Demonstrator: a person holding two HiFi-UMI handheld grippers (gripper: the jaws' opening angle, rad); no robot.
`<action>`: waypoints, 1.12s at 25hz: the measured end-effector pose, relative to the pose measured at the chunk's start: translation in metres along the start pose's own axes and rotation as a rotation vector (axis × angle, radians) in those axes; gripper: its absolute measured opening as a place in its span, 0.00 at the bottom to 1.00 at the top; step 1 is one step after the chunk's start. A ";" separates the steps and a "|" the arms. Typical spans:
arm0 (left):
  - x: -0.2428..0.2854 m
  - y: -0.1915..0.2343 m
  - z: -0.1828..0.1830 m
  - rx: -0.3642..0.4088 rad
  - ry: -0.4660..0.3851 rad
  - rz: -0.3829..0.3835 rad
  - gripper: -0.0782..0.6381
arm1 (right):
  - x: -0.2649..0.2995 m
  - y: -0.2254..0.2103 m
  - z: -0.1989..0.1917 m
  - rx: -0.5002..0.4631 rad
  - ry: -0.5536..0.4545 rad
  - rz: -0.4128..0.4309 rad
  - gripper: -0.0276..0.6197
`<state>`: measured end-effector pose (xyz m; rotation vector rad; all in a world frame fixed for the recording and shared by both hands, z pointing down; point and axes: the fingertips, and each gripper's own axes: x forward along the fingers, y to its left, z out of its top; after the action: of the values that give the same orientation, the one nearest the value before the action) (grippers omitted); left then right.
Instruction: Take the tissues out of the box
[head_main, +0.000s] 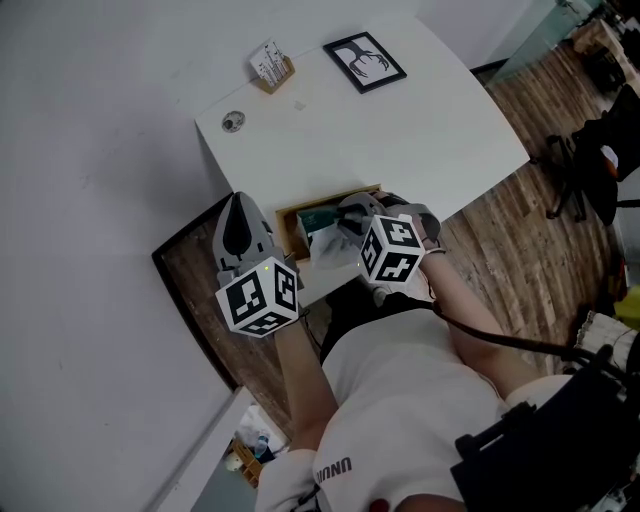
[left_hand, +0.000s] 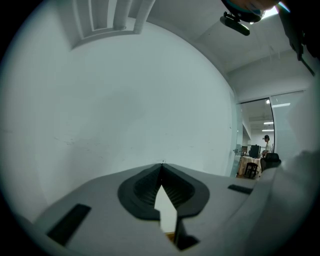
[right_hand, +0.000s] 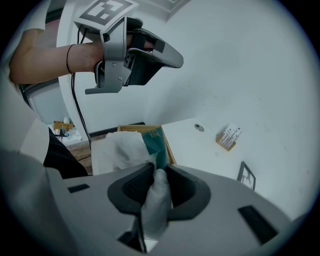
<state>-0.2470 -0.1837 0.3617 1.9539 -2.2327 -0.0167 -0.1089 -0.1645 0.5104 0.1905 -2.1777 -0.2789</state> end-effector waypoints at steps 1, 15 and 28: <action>0.000 0.000 0.000 0.000 0.000 0.001 0.13 | 0.000 0.000 0.000 0.000 -0.001 -0.001 0.18; 0.002 -0.003 0.003 0.015 -0.003 -0.008 0.13 | -0.008 -0.005 0.008 0.005 -0.034 -0.007 0.18; 0.000 0.000 0.004 0.000 -0.014 0.005 0.13 | -0.011 -0.005 0.014 0.017 -0.052 -0.008 0.18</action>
<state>-0.2472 -0.1843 0.3581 1.9540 -2.2470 -0.0294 -0.1136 -0.1652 0.4925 0.2040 -2.2323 -0.2725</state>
